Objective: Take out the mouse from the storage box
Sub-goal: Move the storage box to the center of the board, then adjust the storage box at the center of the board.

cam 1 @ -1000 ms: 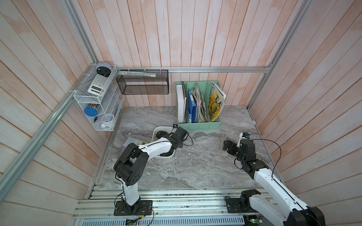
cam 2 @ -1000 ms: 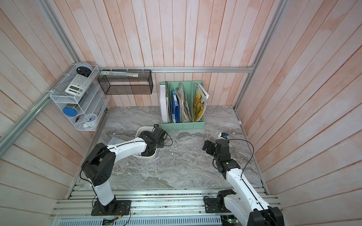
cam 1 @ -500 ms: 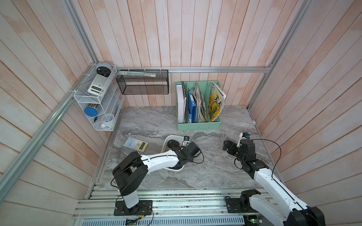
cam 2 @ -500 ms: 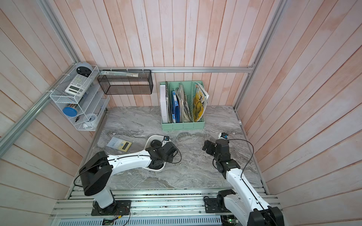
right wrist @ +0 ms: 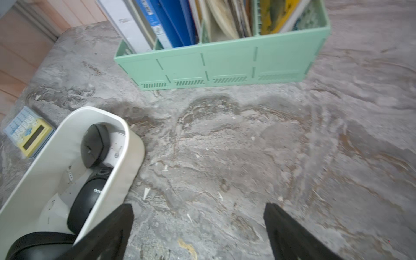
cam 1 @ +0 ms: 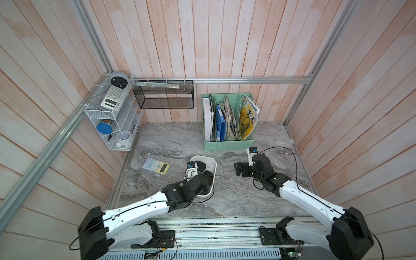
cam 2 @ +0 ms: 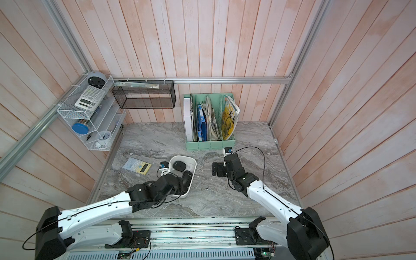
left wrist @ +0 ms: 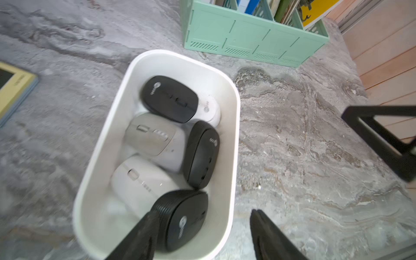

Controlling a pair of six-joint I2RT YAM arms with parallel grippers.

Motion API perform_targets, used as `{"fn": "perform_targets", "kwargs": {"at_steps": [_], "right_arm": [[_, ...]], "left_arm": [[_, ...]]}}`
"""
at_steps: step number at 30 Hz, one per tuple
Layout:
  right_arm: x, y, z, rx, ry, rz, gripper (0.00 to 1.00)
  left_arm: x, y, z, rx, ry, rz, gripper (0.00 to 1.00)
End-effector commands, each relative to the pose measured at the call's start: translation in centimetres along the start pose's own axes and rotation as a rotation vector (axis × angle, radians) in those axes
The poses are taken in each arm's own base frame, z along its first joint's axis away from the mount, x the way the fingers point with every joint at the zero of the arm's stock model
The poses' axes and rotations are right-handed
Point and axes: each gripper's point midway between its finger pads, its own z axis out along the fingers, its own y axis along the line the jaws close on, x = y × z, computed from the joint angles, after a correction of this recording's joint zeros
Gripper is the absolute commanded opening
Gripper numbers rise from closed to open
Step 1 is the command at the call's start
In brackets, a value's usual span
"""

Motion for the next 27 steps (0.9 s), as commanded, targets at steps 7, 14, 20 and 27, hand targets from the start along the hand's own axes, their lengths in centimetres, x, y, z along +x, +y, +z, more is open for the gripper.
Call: {"fn": "perform_targets", "kwargs": {"at_steps": [7,14,20,27], "right_arm": [[0.7,6.6,5.7,-0.014,0.155,-0.146,0.97],[1.2,7.2,9.9,0.101,0.330,-0.211,0.98],[2.1,7.4,12.0,0.152,0.455,-0.271,0.95],[2.8,3.6,12.0,0.315,0.460,-0.265,0.95]], "left_arm": [[2.6,11.2,-2.2,-0.186,-0.086,-0.242,0.76],[4.3,11.0,0.6,-0.164,-0.014,-0.296,0.75],[4.5,10.0,3.3,-0.158,0.036,-0.305,0.73],[4.7,11.5,5.4,-0.213,0.084,-0.331,0.66]]}}
